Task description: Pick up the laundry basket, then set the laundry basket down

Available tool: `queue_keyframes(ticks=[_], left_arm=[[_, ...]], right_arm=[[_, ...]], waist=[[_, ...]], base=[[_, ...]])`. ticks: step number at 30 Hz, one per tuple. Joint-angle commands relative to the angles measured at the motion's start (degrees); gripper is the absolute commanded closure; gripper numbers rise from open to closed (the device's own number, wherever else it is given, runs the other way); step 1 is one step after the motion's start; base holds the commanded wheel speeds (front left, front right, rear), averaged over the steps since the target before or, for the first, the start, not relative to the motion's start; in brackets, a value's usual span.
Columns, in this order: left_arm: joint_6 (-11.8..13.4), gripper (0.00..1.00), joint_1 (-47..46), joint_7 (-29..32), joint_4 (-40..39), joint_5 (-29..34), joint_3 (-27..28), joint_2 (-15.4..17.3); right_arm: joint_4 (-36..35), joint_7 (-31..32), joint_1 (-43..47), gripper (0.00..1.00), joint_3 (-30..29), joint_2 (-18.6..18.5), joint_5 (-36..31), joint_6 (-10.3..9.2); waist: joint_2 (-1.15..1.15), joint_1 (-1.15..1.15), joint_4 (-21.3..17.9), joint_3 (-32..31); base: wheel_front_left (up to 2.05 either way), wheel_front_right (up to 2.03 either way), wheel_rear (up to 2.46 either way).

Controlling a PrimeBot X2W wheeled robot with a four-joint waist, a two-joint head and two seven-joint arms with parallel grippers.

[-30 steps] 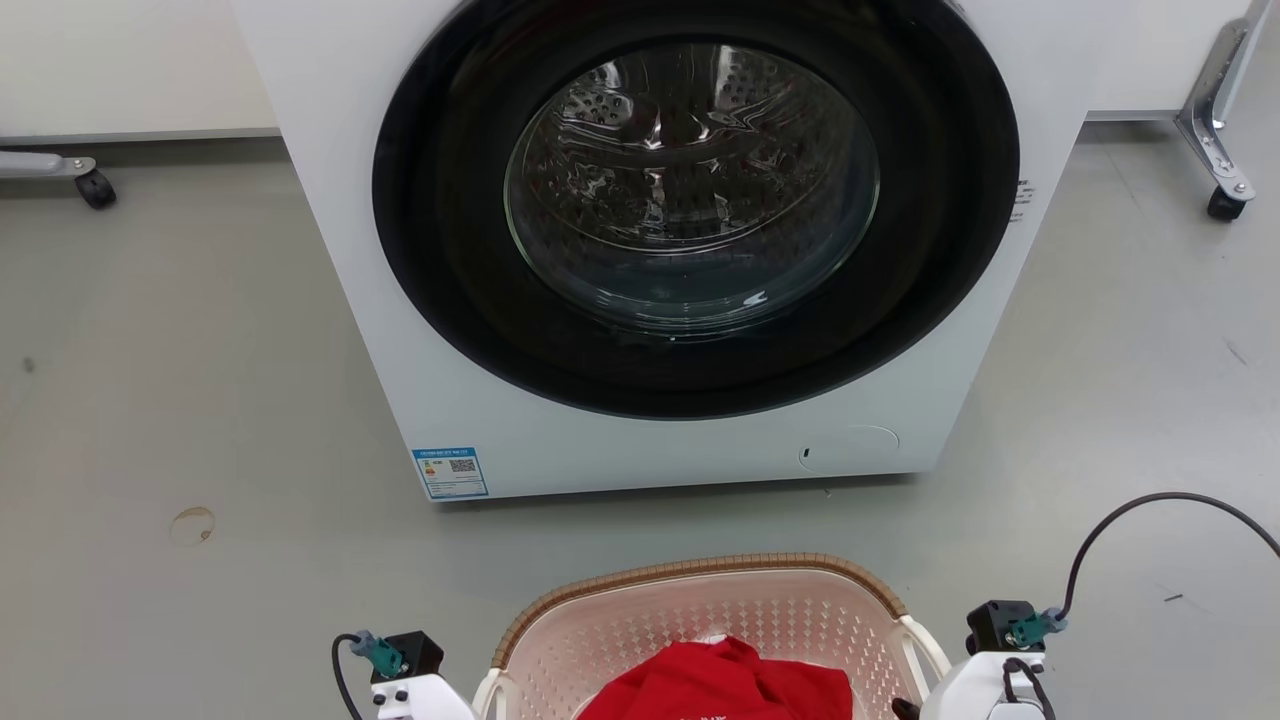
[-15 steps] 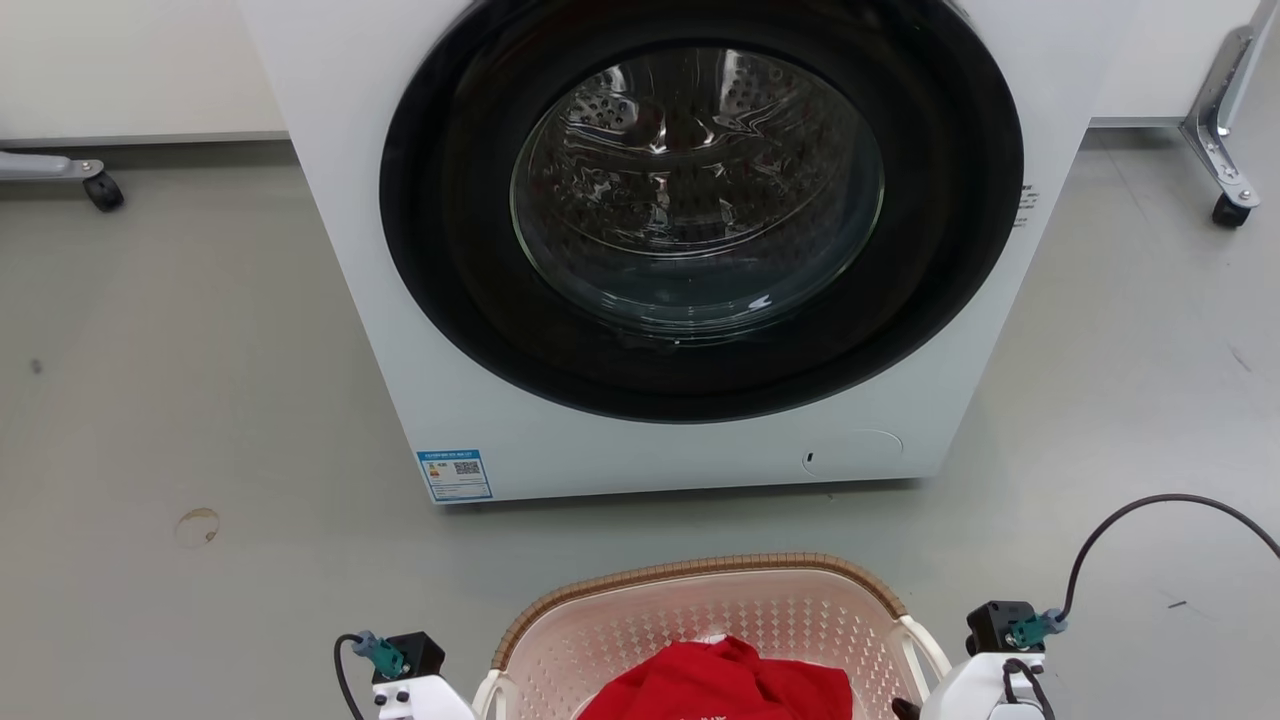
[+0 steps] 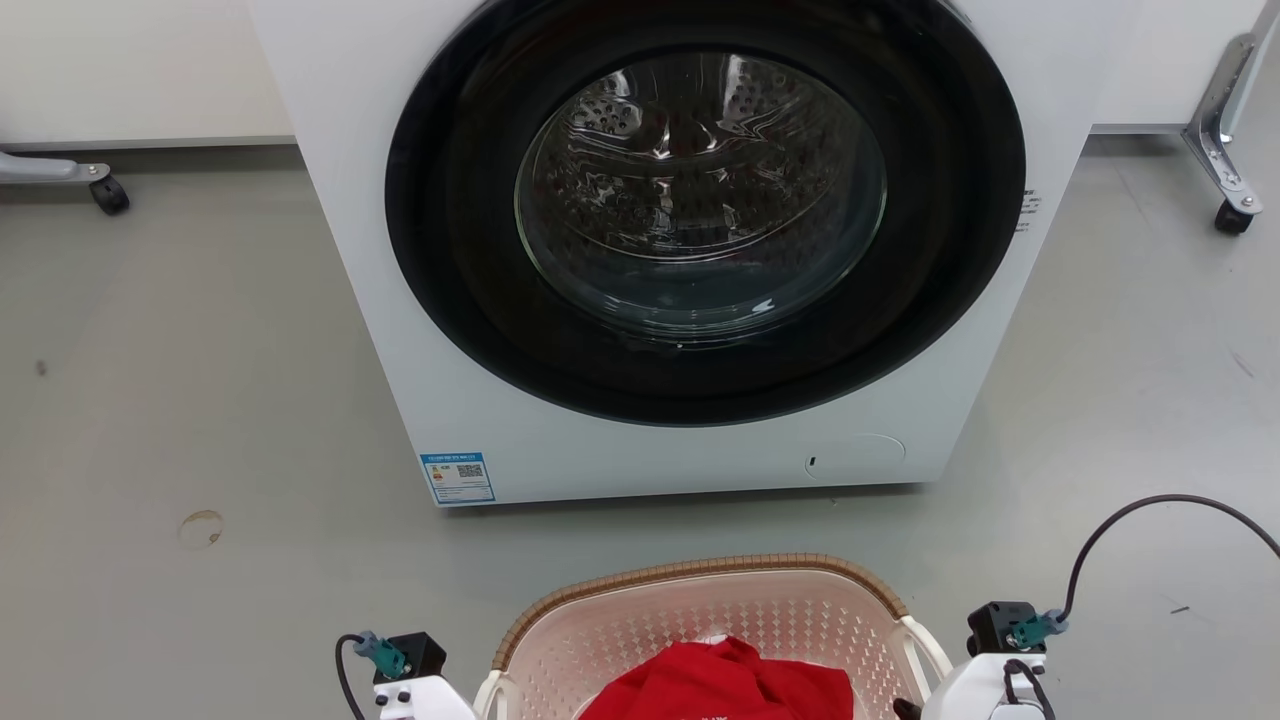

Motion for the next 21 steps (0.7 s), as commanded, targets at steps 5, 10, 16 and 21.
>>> queue_keyframes(ticks=[5, 10, 16, 21], left_arm=[[1.41, 1.0, -2.06, -0.95, 4.37, 0.74, 1.14, 9.48], [1.41, 1.0, -2.29, -0.94, 4.38, 0.7, 1.16, 9.4], [1.41, 1.0, -2.57, -1.04, 4.39, 0.71, 1.12, 9.19], [1.41, 1.0, -2.64, -1.21, 4.4, 0.77, 1.04, 9.19]], right_arm=[[4.24, -1.52, -1.43, 1.0, -0.13, -7.76, 0.42, -0.49], [4.32, -1.69, -1.62, 1.0, -0.09, -7.76, 0.51, -0.49], [4.46, -1.68, -1.62, 1.0, -0.06, -7.76, 0.53, -0.49], [4.52, -1.92, -1.66, 1.0, -0.04, -7.76, 0.46, -0.49]], waist=[[0.0, 0.0, 0.01, 0.16], [0.0, 0.0, 0.06, 0.38], [0.0, 0.0, 0.11, 0.61], [0.0, 0.0, 0.08, 1.01]], base=[[0.0, 0.0, 0.0], [0.0, 0.0, 0.0], [0.0, 0.0, 0.0], [0.0, 0.0, 0.0]])
